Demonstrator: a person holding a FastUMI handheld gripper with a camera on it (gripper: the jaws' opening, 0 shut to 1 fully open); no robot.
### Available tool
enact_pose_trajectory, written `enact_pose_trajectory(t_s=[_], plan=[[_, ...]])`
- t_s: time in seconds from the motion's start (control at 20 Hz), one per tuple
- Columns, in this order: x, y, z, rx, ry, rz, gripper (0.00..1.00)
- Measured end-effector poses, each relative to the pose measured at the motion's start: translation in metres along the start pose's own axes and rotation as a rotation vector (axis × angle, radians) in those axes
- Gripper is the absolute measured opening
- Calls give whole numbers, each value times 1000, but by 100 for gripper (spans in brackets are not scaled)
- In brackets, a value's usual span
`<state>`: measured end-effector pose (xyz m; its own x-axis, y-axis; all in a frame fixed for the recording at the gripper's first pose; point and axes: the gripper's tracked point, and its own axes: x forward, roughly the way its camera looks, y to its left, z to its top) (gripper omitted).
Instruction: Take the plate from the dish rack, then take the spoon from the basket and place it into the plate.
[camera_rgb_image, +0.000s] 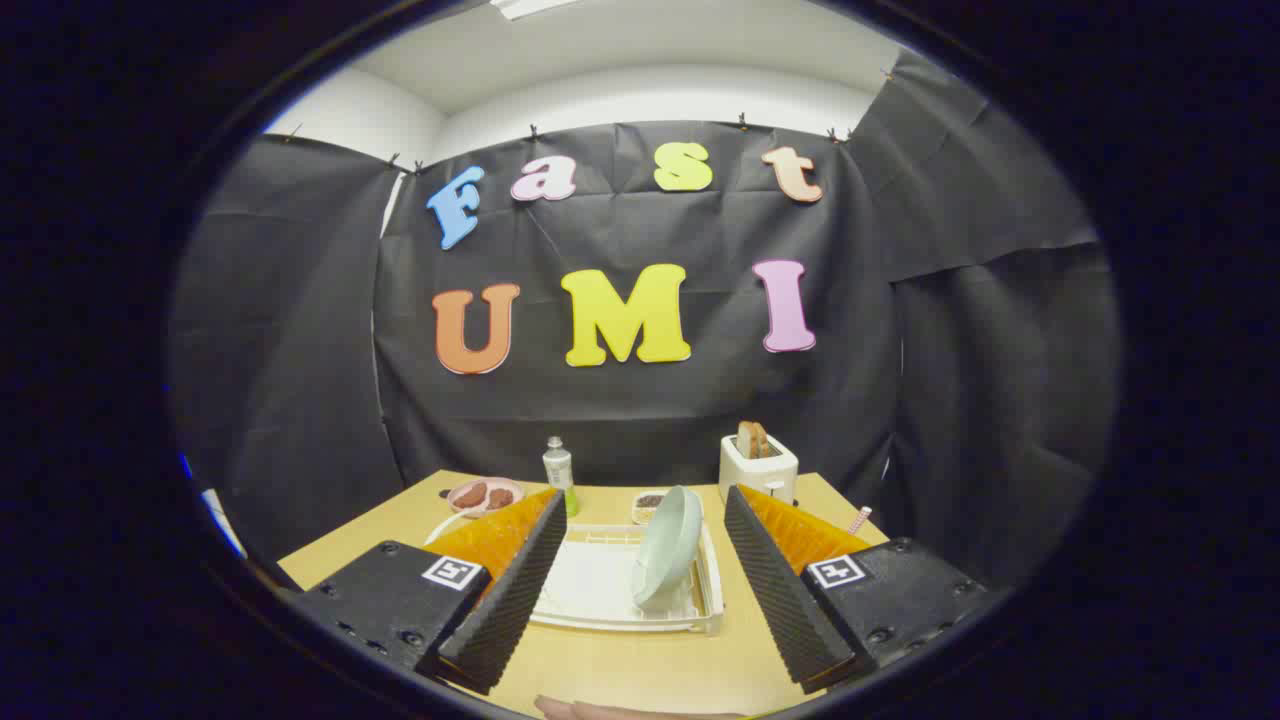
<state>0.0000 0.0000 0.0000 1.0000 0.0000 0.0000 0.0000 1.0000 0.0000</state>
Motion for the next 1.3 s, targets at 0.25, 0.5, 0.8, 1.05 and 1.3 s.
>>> enact_pose_trajectory(t_s=[0.25, 0.5, 0.8, 1.05, 1.3], plan=[[4, 3, -3, 2, 5, 4, 100], [6, 10, -8, -11, 1, 16, 100], [23, 10, -9, -27, 17, 11, 100], [81, 5, -10, -54, 102, -10, 100], [155, -5, -23, -99, 284, -34, 100]])
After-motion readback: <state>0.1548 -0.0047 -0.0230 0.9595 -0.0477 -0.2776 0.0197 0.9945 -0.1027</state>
